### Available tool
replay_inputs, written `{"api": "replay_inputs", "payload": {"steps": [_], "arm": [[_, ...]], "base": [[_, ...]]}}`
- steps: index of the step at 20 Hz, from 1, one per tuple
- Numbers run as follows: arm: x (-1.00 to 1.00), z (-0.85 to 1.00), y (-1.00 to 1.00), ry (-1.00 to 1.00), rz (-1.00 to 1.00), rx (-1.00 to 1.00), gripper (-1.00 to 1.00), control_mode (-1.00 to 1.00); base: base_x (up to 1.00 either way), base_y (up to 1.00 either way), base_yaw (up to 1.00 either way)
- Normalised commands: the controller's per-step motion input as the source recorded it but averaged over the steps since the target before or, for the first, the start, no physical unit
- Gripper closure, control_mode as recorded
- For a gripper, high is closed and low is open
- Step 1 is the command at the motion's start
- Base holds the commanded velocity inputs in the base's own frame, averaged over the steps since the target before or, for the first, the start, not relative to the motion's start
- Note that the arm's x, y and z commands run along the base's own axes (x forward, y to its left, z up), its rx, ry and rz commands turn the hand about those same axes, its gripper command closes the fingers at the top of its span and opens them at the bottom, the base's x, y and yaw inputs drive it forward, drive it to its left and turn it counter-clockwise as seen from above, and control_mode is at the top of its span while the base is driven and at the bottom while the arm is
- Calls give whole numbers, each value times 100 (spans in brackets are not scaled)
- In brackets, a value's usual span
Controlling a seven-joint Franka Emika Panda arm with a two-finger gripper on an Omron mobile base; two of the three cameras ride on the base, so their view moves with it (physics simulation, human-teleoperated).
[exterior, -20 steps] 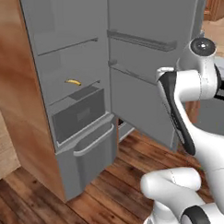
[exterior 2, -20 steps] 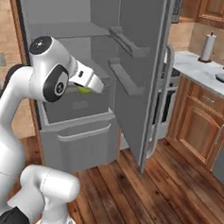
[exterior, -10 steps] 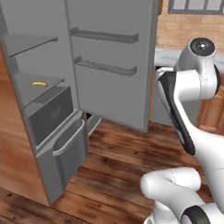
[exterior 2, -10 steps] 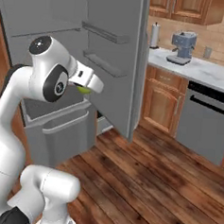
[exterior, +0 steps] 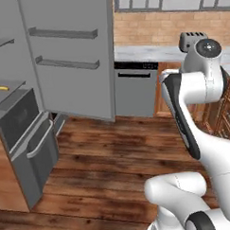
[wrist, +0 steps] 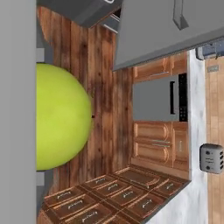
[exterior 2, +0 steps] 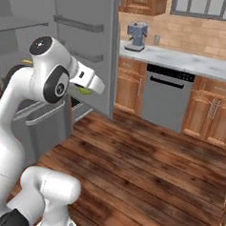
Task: Retrieve the pear and banana from the fridge and place them into the bowl on the dining table.
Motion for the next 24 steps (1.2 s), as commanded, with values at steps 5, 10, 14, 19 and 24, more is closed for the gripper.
{"api": "replay_inputs", "payload": {"steps": [5,10,14,19,24], "arm": [[0,0,0,0,0,0,100,100],[0,0,0,0,0,0,100,100],[0,0,0,0,0,0,100,100],[0,0,0,0,0,0,100,100],[0,0,0,0,0,0,100,100]], "base": [[-81,0,-44],[-69,0,-42],[-23,-19,-25],[0,-69,-12],[0,-98,-6]]}}
